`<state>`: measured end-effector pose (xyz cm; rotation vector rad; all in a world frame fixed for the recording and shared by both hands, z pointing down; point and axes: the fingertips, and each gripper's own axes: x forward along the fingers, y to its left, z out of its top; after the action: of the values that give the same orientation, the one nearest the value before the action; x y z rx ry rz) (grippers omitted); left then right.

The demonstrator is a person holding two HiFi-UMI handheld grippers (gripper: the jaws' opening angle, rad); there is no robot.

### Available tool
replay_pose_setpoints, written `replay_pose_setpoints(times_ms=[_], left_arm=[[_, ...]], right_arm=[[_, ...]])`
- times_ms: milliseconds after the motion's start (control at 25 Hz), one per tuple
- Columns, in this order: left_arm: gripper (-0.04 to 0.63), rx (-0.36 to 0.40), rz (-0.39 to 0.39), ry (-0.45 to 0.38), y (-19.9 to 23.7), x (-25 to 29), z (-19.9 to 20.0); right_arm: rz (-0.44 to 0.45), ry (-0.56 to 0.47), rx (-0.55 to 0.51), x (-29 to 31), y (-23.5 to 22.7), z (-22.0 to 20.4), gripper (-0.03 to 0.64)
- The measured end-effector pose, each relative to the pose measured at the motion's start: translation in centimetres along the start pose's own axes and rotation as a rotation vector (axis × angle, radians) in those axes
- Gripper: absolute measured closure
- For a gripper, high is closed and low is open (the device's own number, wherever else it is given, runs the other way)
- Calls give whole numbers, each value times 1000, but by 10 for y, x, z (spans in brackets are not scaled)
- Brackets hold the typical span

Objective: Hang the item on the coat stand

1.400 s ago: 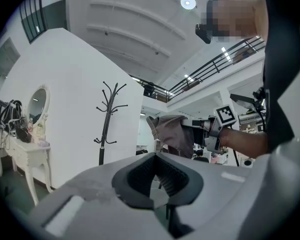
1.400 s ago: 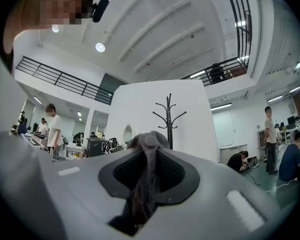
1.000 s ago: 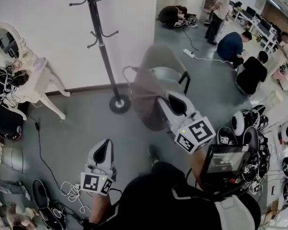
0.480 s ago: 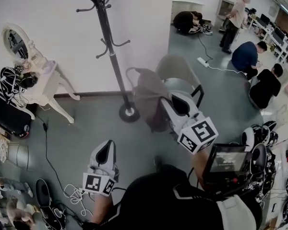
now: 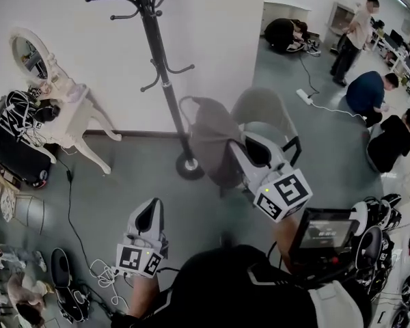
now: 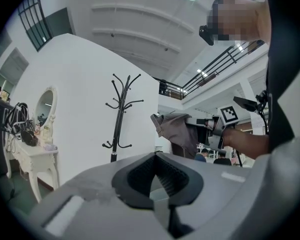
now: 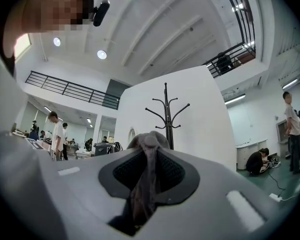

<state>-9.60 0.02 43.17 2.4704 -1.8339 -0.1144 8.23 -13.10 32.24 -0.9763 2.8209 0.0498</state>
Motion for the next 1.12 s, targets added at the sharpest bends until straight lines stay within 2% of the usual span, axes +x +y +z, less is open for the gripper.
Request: replay_pose_setpoints(times_ms=[440, 640, 840, 1000, 1120], left_arm=[[575, 17, 43, 11, 5, 57, 2], [575, 22, 84, 7, 7, 69, 3], [575, 39, 91, 36, 12, 73, 3], [575, 31, 116, 14, 33, 77, 11], [575, 38, 105, -10, 46, 80, 18]], right_arm=[[68, 23, 16, 37, -51, -3, 546], [106, 21, 19, 49, -63, -5, 546], [130, 16, 39, 65, -68, -7, 546], [117, -6, 44, 85, -68, -3, 546], [103, -24, 32, 98, -65, 4, 546]])
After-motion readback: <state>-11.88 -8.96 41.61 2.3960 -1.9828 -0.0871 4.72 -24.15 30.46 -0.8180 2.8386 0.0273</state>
